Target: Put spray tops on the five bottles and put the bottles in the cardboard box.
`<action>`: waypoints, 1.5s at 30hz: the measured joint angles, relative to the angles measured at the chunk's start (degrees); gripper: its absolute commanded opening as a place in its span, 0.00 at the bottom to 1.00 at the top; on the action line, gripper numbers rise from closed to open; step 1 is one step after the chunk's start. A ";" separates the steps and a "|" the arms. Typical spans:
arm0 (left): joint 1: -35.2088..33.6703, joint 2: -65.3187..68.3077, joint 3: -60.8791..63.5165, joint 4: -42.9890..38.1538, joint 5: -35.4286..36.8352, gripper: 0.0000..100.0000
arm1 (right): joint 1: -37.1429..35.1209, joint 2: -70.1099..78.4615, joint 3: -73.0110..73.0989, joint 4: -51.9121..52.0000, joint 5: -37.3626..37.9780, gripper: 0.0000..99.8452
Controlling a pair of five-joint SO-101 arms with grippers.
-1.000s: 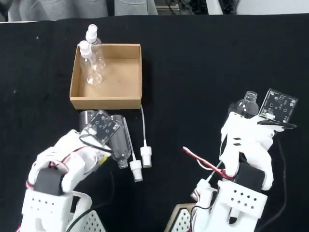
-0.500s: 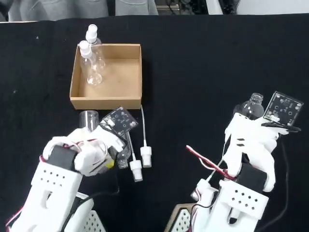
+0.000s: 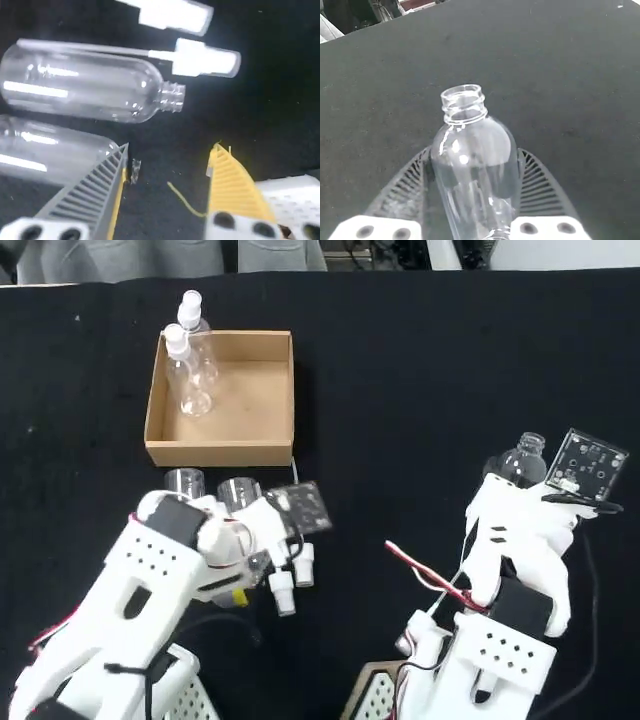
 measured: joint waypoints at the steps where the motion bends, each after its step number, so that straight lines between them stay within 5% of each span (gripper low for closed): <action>1: 0.88 0.62 -0.35 0.00 -0.79 0.24 | 0.00 0.00 0.00 0.00 0.00 0.07; 22: 13.89 1.93 -0.62 -0.09 -10.11 0.21 | 1.49 0.00 0.00 -0.79 0.00 0.07; 30: 17.76 1.93 2.99 -6.24 -11.25 0.20 | 6.33 0.00 0.00 -0.79 0.00 0.07; 45: 18.37 1.93 5.89 -10.11 -19.16 0.20 | 6.59 0.00 0.00 -2.11 0.00 0.07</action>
